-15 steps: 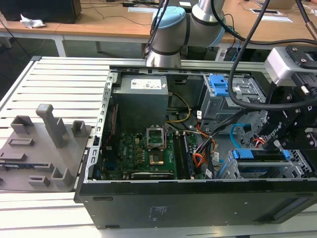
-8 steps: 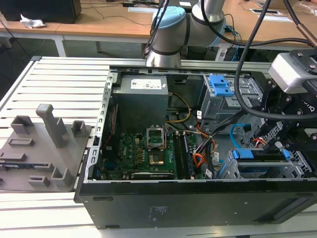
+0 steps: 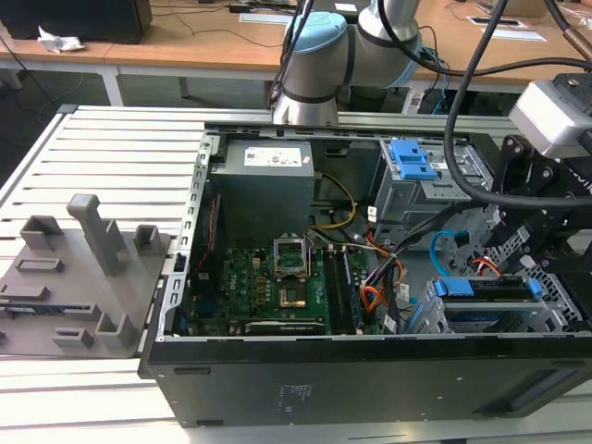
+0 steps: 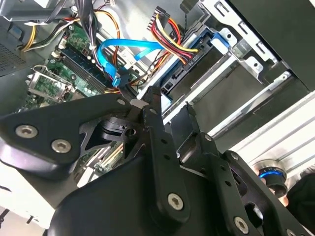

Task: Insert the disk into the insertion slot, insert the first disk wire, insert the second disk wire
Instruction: 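Insert the second disk wire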

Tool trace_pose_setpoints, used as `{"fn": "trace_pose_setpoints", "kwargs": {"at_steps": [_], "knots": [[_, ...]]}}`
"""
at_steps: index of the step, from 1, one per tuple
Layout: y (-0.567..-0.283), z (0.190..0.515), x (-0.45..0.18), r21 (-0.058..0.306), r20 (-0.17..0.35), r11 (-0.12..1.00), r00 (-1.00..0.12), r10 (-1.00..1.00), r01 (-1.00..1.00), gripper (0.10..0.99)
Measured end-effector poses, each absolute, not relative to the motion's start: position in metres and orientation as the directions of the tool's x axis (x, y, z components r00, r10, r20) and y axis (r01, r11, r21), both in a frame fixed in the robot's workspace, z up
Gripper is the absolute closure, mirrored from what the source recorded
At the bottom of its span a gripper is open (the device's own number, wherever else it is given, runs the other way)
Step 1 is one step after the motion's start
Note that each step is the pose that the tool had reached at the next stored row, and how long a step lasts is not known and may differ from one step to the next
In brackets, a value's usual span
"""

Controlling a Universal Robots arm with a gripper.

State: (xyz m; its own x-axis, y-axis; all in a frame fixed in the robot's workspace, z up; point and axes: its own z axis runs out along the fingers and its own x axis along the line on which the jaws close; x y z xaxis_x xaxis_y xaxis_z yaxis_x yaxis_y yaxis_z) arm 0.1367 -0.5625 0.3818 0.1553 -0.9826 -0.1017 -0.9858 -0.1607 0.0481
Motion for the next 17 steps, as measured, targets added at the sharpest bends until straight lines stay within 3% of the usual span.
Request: {"fn": "trace_pose_setpoints", "kwargs": {"at_steps": [6, 17], "knots": [[-0.562, 0.399, 0.137, 0.048, -0.102, -0.161, 0.155, -0.983, -0.986, 0.725], [-0.563, 0.401, 0.137, 0.048, -0.102, -0.161, 0.155, -0.983, -0.986, 0.725]]}}
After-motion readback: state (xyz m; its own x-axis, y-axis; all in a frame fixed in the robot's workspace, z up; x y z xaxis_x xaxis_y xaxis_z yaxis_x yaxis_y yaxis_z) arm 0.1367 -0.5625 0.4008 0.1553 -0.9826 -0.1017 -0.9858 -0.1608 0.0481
